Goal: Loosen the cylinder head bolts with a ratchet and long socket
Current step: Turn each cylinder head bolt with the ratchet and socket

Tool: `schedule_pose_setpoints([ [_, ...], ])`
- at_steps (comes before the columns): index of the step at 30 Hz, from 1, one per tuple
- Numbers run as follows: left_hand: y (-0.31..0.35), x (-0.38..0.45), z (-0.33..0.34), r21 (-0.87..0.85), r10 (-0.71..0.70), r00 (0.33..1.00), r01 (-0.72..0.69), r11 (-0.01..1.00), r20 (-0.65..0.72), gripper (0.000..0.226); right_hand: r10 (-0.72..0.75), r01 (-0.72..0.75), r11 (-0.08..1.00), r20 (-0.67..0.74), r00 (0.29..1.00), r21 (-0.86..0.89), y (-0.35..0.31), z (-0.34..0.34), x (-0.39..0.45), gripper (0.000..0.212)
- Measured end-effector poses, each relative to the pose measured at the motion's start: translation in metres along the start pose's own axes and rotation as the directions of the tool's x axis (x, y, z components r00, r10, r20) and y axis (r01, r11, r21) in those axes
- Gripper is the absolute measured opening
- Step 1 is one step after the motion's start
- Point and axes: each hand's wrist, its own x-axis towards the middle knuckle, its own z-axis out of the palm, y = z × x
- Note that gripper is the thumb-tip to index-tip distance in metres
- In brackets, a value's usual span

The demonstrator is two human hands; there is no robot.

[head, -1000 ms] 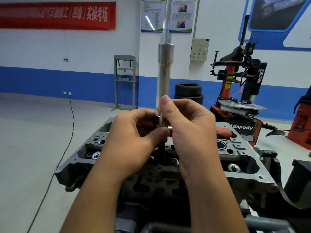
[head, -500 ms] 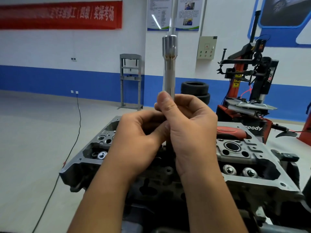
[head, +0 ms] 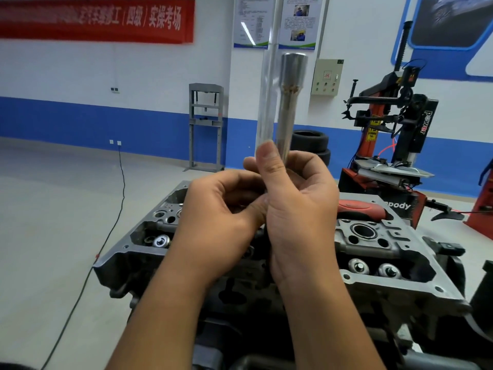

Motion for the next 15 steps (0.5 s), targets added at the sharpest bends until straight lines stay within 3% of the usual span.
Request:
schedule_pose_setpoints([
  [3,-0.0002,-0.0013,0.0010,-0.006,0.021,1.000,-0.021,1.000,0.002,0.026,-0.089,0.089,0.995,-0.021,0.996,-0.035,0.0006,0.0003,-0.0018,0.031],
  [8,0.0038,-0.0011,-0.0045,0.024,-0.011,0.981,0.006,1.000,0.193,0.024,-0.078,0.079,0.997,0.071,0.994,-0.008,0.0011,-0.0009,-0.0027,0.037],
  [12,0.0016,-0.0003,0.0031,0.050,0.008,0.999,-0.010,0.999,0.035,0.024,-0.023,0.017,0.997,0.070,0.997,0.077,0.0022,-0.0060,-0.0019,0.009],
  [15,-0.0012,-0.0021,0.0050,0.086,0.023,0.999,-0.019,0.996,-0.045,0.023,-0.016,0.014,0.996,0.022,1.000,0.089,0.0032,-0.0089,-0.0027,0.015],
])
